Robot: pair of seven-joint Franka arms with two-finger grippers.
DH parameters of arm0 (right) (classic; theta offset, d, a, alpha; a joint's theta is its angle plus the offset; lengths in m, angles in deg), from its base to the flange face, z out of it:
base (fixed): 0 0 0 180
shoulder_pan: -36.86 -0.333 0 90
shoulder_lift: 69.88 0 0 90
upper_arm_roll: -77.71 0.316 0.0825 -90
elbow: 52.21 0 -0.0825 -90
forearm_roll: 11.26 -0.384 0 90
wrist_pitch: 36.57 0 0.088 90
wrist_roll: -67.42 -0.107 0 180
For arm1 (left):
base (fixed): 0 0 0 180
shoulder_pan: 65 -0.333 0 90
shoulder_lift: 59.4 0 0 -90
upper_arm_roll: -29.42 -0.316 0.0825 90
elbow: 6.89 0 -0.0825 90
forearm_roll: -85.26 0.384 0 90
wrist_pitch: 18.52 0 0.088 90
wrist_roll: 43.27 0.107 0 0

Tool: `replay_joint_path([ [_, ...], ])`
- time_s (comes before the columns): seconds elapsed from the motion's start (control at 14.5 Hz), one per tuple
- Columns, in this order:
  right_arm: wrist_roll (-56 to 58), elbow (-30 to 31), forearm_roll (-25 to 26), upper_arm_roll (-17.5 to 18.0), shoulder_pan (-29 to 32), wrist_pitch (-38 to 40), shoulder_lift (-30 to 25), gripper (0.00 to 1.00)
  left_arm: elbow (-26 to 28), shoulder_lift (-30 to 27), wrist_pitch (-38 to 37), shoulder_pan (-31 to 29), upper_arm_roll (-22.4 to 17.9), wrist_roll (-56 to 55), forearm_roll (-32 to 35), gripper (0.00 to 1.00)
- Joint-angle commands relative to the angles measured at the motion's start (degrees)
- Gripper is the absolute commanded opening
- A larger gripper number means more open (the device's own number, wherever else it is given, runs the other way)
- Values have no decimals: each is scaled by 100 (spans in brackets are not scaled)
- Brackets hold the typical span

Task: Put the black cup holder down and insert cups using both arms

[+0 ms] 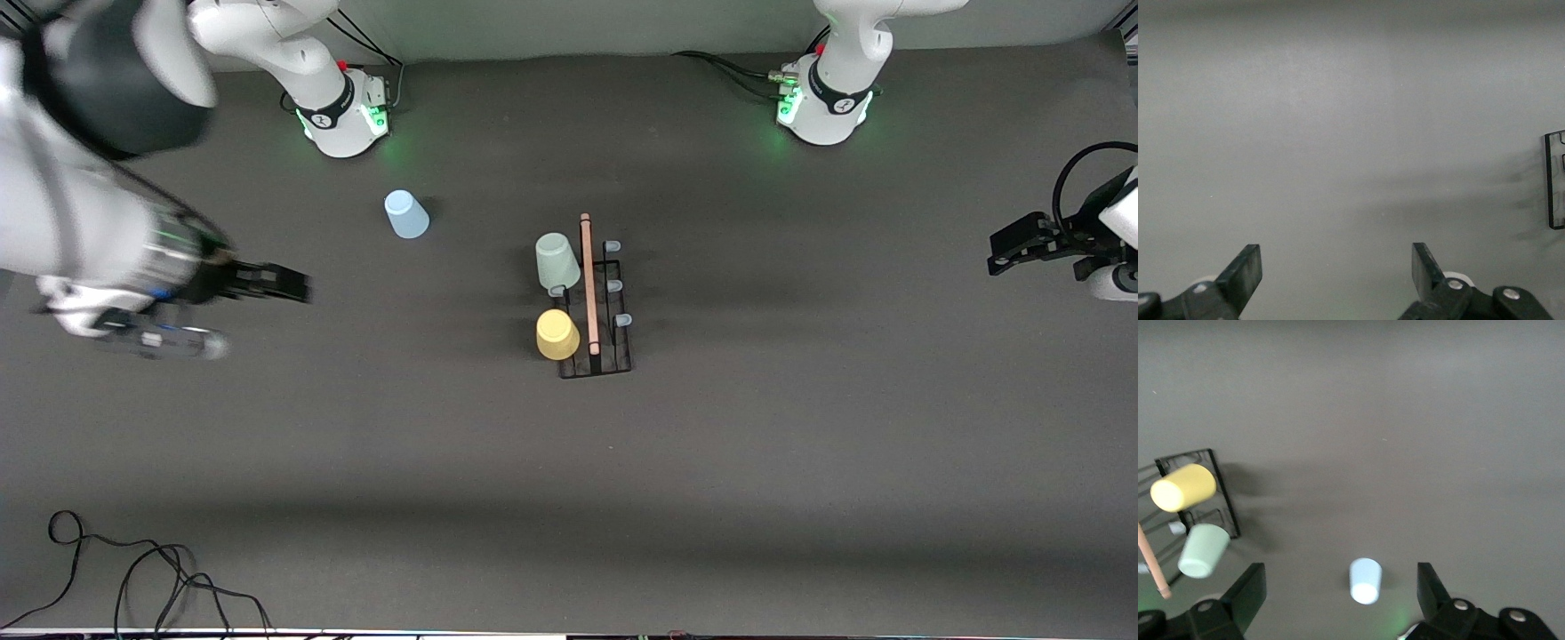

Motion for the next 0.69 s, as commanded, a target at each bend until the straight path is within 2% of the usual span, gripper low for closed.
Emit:
replay_joint_path([
  [0.0,680,73,65,-528,-96,240,-266,100,87,-60,74,49,-3,49,107,100],
  [0.14,813,108,152,-618,-105,407,-301,100,78,-51,100,31,-3,57,107,100],
  [0.35,857,231,574,-574,-175,346,-275,100,78,-60,48,14,-3,101,107,100],
  [0.62,910,258,619,-609,-184,302,-319,100,69,-86,-5,14,-3,101,107,100],
])
